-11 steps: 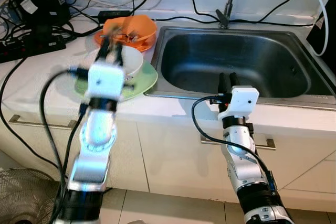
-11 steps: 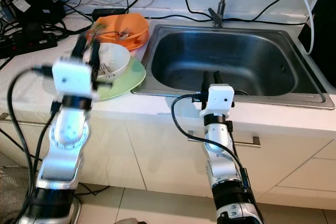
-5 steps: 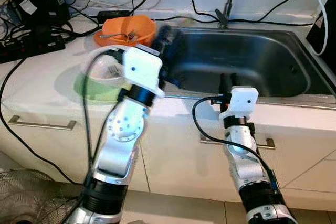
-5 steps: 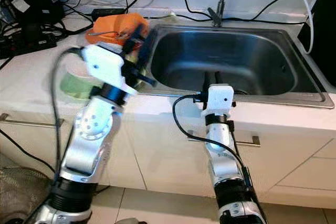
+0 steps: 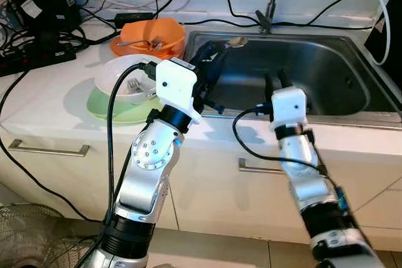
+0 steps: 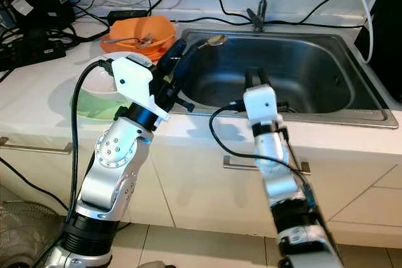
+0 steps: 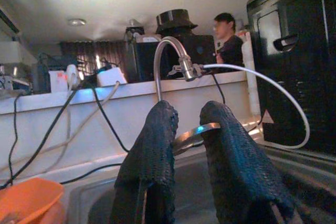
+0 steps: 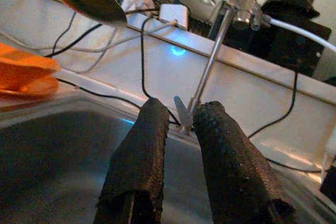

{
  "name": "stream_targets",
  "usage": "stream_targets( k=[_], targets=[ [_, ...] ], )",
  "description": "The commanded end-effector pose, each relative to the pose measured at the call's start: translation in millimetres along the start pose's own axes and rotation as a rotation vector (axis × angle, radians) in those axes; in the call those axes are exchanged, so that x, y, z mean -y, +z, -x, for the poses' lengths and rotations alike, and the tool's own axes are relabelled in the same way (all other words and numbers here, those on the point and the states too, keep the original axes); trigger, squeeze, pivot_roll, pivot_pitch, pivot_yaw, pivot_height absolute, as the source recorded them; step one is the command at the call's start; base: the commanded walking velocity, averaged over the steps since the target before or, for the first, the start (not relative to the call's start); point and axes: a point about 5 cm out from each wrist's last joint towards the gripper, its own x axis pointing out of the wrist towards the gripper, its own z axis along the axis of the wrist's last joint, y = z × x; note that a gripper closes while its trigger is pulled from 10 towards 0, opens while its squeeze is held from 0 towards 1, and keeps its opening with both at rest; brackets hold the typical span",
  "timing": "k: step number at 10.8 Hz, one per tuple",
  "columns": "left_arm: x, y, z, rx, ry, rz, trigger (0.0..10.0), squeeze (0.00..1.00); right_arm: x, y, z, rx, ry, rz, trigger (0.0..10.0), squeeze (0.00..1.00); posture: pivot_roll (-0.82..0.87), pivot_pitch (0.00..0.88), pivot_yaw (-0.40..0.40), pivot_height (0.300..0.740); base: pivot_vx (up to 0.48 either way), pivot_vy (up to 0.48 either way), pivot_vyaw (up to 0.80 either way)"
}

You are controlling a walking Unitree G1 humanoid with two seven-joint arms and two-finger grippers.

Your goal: Kitchen organization

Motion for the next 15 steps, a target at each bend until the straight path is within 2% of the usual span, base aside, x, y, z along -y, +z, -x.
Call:
stream_targets(
  k=[1,3,4,5,6,7,8,11,15],
  targets=[
    [2.1,-1,0.4,-0.009,-0.014,0.014,10.0,0.0,-3.3,10,-5.9,0.047,0.047,0.022,10.0,0.0,0.09,0.0,0.051,0.74,0.0,0.0,0.0],
    [4.0,-2,0.7,-0.014,-0.022,0.022,10.0,0.0,-10.8,18,-7.7,0.106,0.175,0.089,10.0,0.0,0.08,0.0,0.054,0.74,0.0,0.0,0.0],
    [4.9,-3,1.0,-0.019,-0.027,0.023,10.0,0.0,-16.1,16,-5.6,0.098,0.206,0.096,10.0,0.88,0.09,0.0,0.053,0.74,0.0,0.0,0.0],
    [5.2,-4,1.2,-0.024,-0.029,0.025,10.0,0.0,-18.1,15,-5.0,0.092,0.211,0.097,10.0,1.0,0.09,0.0,0.052,0.74,0.0,0.0,0.0],
    [5.6,-5,1.8,-0.032,-0.034,0.027,10.0,0.0,-20.4,15,-4.9,0.097,0.225,0.111,10.0,1.0,0.09,0.0,0.053,0.74,0.0,0.0,0.0],
    [6.6,-8,3.0,-0.048,-0.046,0.03,10.0,0.0,-20.5,15,-5.6,0.094,0.225,0.129,10.0,0.44,0.09,0.0,0.053,0.74,0.0,0.0,0.0],
    [8.2,-12,5.3,-0.072,-0.061,0.035,10.0,0.0,-17.9,14,-6.9,0.083,0.2,0.143,10.0,0.0,0.09,0.0,0.055,0.74,0.0,0.0,0.0],
    [15.7,-21,11.8,-0.131,-0.118,0.068,10.0,0.0,-15.0,15,-8.7,0.085,0.15,0.154,10.0,0.0,0.09,0.0,0.063,0.74,0.0,0.0,0.0],
    [17.2,-25,14.4,-0.151,-0.15,0.071,10.0,0.0,-25.8,17,-6.8,0.093,0.171,0.128,10.0,0.0,0.08,0.0,0.07,0.74,0.0,0.0,0.0]
  ],
)
